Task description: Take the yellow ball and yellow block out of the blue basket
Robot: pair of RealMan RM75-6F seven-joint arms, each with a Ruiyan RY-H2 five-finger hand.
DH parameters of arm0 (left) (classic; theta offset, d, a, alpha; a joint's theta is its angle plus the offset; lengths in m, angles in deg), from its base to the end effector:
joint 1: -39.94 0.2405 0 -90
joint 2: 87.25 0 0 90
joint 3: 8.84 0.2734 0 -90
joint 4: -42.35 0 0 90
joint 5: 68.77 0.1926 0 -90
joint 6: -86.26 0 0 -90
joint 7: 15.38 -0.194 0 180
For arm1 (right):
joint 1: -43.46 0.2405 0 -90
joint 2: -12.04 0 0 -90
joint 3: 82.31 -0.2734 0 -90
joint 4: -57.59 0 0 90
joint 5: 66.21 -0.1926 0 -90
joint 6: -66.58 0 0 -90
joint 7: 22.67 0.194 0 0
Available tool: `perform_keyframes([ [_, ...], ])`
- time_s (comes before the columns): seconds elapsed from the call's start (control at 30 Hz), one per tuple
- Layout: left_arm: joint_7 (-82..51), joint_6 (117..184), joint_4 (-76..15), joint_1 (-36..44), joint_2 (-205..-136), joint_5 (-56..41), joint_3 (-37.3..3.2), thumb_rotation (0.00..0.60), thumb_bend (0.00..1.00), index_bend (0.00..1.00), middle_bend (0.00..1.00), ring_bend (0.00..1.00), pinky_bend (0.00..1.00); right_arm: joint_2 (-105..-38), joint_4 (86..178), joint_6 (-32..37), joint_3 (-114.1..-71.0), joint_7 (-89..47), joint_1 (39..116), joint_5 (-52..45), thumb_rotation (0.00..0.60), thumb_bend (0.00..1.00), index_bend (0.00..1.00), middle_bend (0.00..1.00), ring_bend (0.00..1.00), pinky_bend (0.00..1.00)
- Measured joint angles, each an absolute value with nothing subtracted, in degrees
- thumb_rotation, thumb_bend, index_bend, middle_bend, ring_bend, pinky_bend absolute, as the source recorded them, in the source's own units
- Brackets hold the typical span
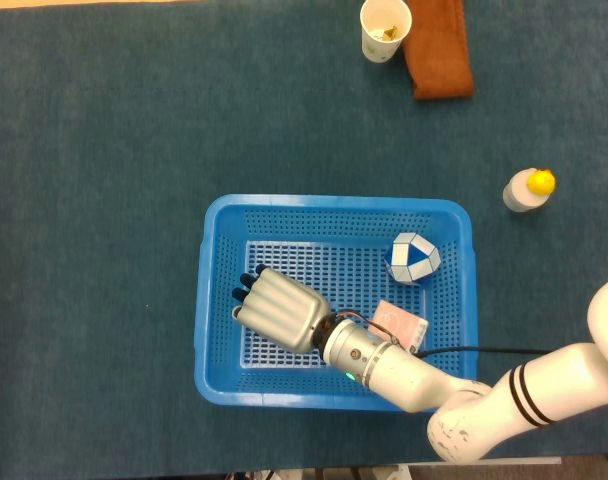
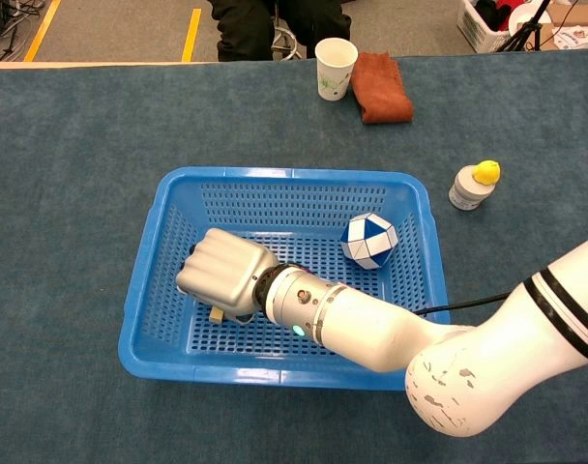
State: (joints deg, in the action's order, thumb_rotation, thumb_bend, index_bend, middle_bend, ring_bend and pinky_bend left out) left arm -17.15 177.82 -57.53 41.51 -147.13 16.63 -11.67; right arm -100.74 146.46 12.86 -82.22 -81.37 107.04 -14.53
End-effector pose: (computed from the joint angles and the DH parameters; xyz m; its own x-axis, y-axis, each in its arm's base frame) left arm -0.3164 0.1937 0.2158 0.3773 -0.0632 0.9240 0.9236 0.0993 -0.3703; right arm 0.0077 -0.2592 -0.1870 0.8209 -0.0819 0.5651 -0.3435 -0.8614 0.3741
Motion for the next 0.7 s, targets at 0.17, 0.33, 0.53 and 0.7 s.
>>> perform_keyframes([
  [0.17, -16.58, 178.07, -57.42, 41.65, -147.0, 16.71, -11.65, 0.6, 0.25, 0.29, 0.34, 0.23, 0.23, -101.03, 146.27, 12.57, -82.28, -82.07, 106.82, -14.64, 0.6, 0.32, 0.56, 0.4, 0.31, 0.43],
  [0.33, -16.11, 178.17, -57.22, 41.75, -146.88, 16.72, -11.63, 0.6, 0.25, 0.29, 0.34, 0.23, 0.23, -100.21, 147.28, 12.1, -82.65, -81.76, 106.49, -14.07, 0.6, 0.33, 0.6, 0.41, 0.33, 0.43],
  [0.53, -15.65, 177.98, -57.08, 41.67, -146.66, 16.82, -11.59, 0.6, 0.25, 0.29, 0.34, 0.23, 0.23, -96.12, 152.3, 11.15, -83.15, -81.1, 105.92, -13.23, 0.6, 0.33, 0.62, 0.42, 0.33, 0.44],
  [0.7, -15.42, 177.63, -56.82, 41.41, -146.66, 16.79, -11.64, 0.6, 0.25, 0.29, 0.34, 0.23, 0.23, -88.01, 161.22, 9.23, -83.67, -79.27, 104.57, -12.12, 0.6, 0.33, 0.62, 0.42, 0.33, 0.44],
])
